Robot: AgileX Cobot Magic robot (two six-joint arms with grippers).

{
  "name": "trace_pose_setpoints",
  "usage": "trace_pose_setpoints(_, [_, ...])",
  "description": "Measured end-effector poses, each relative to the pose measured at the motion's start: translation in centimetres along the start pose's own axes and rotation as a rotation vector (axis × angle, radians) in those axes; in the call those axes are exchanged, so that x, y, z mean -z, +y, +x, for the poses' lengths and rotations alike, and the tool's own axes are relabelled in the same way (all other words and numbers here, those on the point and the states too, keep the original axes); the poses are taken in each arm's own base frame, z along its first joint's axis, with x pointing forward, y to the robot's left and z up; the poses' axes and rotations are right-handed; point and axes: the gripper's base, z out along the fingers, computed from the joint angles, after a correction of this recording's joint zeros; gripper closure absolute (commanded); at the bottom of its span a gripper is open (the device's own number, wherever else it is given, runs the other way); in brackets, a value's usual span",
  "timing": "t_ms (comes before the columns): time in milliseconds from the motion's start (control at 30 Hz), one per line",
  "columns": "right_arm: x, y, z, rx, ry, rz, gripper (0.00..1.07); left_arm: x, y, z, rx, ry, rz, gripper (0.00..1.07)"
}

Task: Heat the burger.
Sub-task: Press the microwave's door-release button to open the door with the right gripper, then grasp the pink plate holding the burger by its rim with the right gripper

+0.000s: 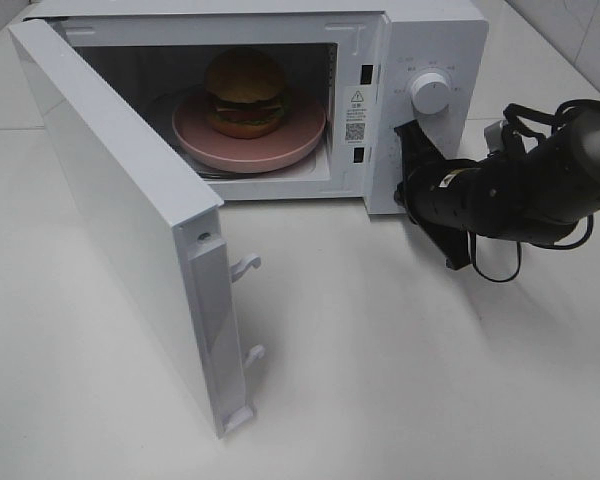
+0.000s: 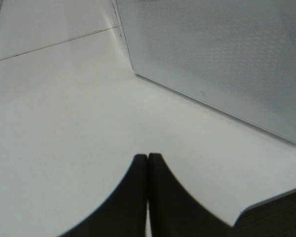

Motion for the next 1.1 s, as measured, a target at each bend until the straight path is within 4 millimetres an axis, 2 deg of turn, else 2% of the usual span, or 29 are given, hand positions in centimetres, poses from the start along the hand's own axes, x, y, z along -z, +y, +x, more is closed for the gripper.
trace_pose_setpoints(200, [1.2, -0.3, 0.0, 0.029, -0.003, -0.024, 1.07, 0.0, 0.0, 0.0, 0.0, 0.0, 0.0, 1.06])
trace_pose_setpoints(267, [1.9, -0.4, 0.0, 0.04, -0.008, -0.04, 1.06, 0.0, 0.0, 0.0, 0.0, 0.0, 0.0, 1.06])
trace_pose_setpoints(333, [3.6, -1.1, -0.1, 0.055, -0.017, -0.055, 1.06, 0.0, 0.0, 0.0, 0.0, 0.0, 0.0, 1.06])
trace_pose_setpoints(433, [4.3, -1.3, -0.1, 0.075, -0.008, -0.057, 1.05, 0.0, 0.0, 0.0, 0.0, 0.0, 0.0, 1.06])
trace_pose_setpoints(467, [5.1, -1.5, 0.0, 0.103, 0.005, -0.066, 1.05, 0.0, 0.0, 0.0, 0.0, 0.0, 0.0, 1.06])
trace_pose_setpoints(733, [7.1, -1.8, 0.3, 0.211, 0.032, -0.152, 1.04, 0.0, 0.0, 0.0, 0.0, 0.0, 0.0, 1.06])
trace_pose_setpoints(867, [7.4, -1.5, 0.6, 0.325, 0.042, -0.227, 1.03, 0.0, 0.0, 0.0, 0.0, 0.0, 0.0, 1.06])
trace_pose_setpoints(900, [7.5, -1.1, 0.8, 0.414, 0.046, -0.278, 1.03, 0.0, 0.0, 0.0, 0.0, 0.0, 0.0, 1.06])
trace_pose_setpoints(1000, [7.6, -0.8, 1.0, 0.501, 0.044, -0.326, 1.03, 0.0, 0.0, 0.0, 0.0, 0.0, 0.0, 1.06])
trace_pose_setpoints(1033, [7.8, -0.4, 1.2, 0.599, 0.041, -0.367, 1.03, 0.0, 0.0, 0.0, 0.0, 0.0, 0.0, 1.06])
trace_pose_setpoints(1100, [7.8, -0.4, 1.2, 0.637, 0.04, -0.379, 1.03, 0.0, 0.0, 0.0, 0.0, 0.0, 0.0, 1.06])
